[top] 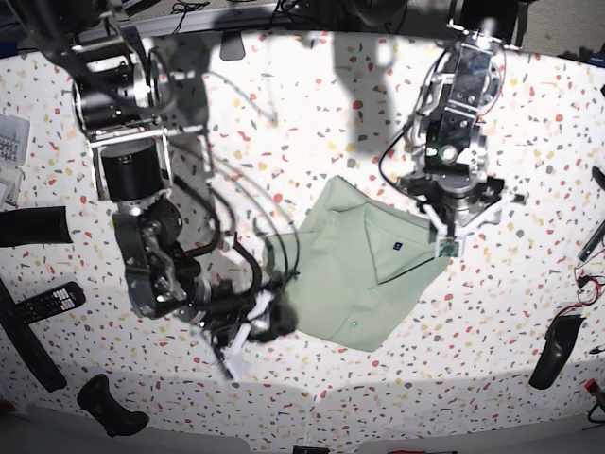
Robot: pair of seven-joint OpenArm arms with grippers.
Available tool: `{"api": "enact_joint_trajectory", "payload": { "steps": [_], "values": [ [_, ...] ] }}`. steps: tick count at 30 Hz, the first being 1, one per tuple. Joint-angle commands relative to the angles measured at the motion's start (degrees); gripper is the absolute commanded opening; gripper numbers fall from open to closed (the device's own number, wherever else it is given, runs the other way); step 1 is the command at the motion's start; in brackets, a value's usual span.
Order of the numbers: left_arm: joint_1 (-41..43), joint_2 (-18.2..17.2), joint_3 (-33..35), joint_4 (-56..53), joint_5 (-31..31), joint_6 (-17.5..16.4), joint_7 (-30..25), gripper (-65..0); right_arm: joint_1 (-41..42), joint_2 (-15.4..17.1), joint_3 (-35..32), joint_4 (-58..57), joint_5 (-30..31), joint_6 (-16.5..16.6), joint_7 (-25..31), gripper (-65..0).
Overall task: Fold the T-shirt properly
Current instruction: 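Tug the shirt's edges with both grippers to square the fold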
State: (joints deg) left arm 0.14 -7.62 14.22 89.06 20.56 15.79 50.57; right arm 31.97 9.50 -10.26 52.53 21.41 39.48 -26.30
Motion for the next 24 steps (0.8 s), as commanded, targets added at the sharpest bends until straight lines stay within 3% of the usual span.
{"api": "enact_joint_trajectory", "payload": {
  "steps": [1, 4, 9, 12, 16, 20, 24],
  "values": [
    [-1.22, 0.31, 0.13, 1.84, -0.46, -0.57, -1.86, -37.5, 2.71, -1.18, 0.26, -0.24, -1.88, 0.52, 2.6, -42.5],
    [-1.7, 0.28, 0.13, 4.09, -4.07, -1.01, -2.58, -37.5, 4.28, -4.44, 0.26, -6.03, -8.0, -2.69, 6.34, -42.5],
    [-1.29, 0.28, 0.13, 10.97, -9.44, -0.96, -1.53, -37.5, 9.03, -9.86, 0.26, -17.35, -14.16, -2.78, 12.59, -42.5],
    [-0.59, 0.28, 0.13, 14.25, -11.65, -0.98, 0.87, -37.5, 11.47, -12.11, 0.26, -21.31, -17.27, -5.2, 13.49, -42.5],
    [1.53, 0.28, 0.13, 15.98, -12.74, -0.98, 0.92, -37.5, 12.33, -12.96, 0.26, -21.7, -18.38, -7.08, 13.09, -42.5],
    [3.82, 0.63, 0.13, 16.0, -21.35, -1.31, -0.94, -37.5, 11.41, -12.66, 0.26, -21.7, -21.22, -7.19, 13.4, -42.5],
    [6.62, 3.87, 0.15, 15.98, -26.73, -6.88, -5.33, -37.5, 10.49, -12.28, 0.26, -21.9, -22.77, -7.19, 13.2, -42.5]
  ]
}}
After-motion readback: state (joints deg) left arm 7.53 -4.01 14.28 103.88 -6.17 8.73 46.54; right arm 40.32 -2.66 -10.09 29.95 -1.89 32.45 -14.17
